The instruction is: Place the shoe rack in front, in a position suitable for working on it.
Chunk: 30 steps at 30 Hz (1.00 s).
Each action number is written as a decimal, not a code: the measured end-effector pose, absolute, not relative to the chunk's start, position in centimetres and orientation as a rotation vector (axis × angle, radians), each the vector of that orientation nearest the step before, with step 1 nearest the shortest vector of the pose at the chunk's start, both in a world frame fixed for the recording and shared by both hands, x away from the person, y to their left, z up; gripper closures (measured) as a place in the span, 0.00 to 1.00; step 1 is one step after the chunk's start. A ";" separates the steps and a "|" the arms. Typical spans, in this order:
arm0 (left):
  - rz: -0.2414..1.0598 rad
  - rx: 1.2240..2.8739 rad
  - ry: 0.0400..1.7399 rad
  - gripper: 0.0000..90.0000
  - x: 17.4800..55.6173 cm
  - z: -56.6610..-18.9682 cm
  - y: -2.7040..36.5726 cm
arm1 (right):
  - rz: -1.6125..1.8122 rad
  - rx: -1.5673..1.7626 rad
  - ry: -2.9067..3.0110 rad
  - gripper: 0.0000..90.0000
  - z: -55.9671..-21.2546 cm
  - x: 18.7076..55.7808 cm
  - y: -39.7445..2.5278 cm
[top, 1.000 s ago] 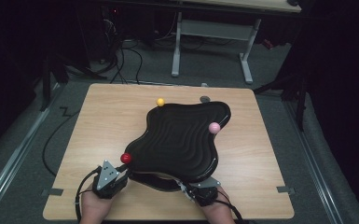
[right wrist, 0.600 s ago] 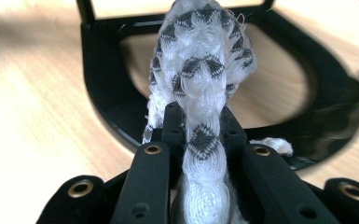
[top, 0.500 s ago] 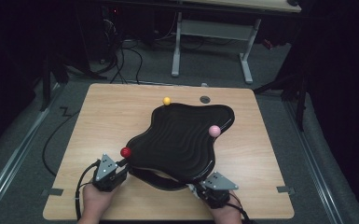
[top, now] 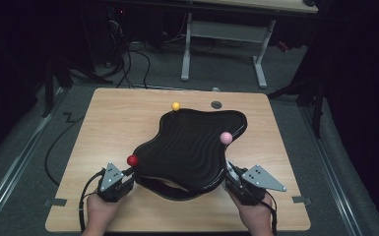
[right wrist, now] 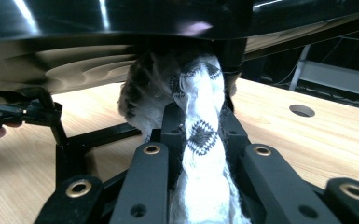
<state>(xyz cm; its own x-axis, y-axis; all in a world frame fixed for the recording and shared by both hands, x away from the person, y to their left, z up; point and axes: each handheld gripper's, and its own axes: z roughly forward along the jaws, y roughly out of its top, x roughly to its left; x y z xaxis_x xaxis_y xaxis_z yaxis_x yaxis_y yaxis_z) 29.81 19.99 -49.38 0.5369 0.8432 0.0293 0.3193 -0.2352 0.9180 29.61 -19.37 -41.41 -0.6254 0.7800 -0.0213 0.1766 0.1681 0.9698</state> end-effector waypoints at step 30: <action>0.670 1.801 0.961 0.83 29.7 -49.4 20.1 | 1.221 1.063 2.179 0.86 -48.6 31.4 -19.2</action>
